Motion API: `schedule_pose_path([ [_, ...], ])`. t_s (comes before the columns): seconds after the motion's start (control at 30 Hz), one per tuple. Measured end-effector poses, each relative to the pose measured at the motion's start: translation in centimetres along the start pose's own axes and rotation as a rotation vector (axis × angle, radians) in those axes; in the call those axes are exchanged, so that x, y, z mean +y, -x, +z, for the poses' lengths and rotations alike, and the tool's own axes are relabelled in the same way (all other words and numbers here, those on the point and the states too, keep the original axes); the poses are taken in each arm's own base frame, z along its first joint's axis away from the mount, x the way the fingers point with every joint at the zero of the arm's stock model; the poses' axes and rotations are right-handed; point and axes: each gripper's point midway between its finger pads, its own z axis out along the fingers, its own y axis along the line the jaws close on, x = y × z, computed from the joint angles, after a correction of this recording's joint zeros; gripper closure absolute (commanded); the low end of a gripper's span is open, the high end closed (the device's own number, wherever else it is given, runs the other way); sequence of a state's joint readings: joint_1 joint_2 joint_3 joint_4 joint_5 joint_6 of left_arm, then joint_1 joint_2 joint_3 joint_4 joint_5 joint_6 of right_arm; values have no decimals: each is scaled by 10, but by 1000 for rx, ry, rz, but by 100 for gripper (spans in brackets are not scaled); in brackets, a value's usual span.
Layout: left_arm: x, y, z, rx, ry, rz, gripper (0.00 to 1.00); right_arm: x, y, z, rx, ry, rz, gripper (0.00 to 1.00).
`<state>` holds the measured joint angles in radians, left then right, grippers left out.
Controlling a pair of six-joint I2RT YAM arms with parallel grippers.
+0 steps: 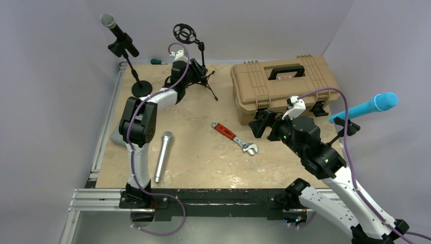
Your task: Remove the microphone from the stand
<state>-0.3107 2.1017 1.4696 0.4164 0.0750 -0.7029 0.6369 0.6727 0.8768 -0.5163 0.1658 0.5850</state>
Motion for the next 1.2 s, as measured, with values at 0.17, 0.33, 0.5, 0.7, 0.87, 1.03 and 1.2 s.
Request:
schedule_pose_path([
  [0.17, 3, -9, 1, 28, 6, -22, 60, 0, 0, 0, 0, 0, 0, 1],
  [0.33, -1, -5, 2, 28, -4, -22, 62, 0, 0, 0, 0, 0, 0, 1],
  [0.5, -6, 2, 3, 19, -14, -21, 76, 0, 0, 0, 0, 0, 0, 1],
  [0.7, -7, 1, 3, 36, -11, -40, 100, 0, 0, 0, -1, 1, 3, 1],
  [0.87, -7, 2, 1, 58, -20, -125, 100, 0, 0, 0, -1, 1, 4, 1],
  [1.03, -2, 15, 1, 51, -62, -318, 100, 0, 0, -1, -2, 1, 6, 1],
  [1.2, 5, 29, 4, 23, -134, -553, 100, 1, 1, -1, -5, 4, 8, 1],
])
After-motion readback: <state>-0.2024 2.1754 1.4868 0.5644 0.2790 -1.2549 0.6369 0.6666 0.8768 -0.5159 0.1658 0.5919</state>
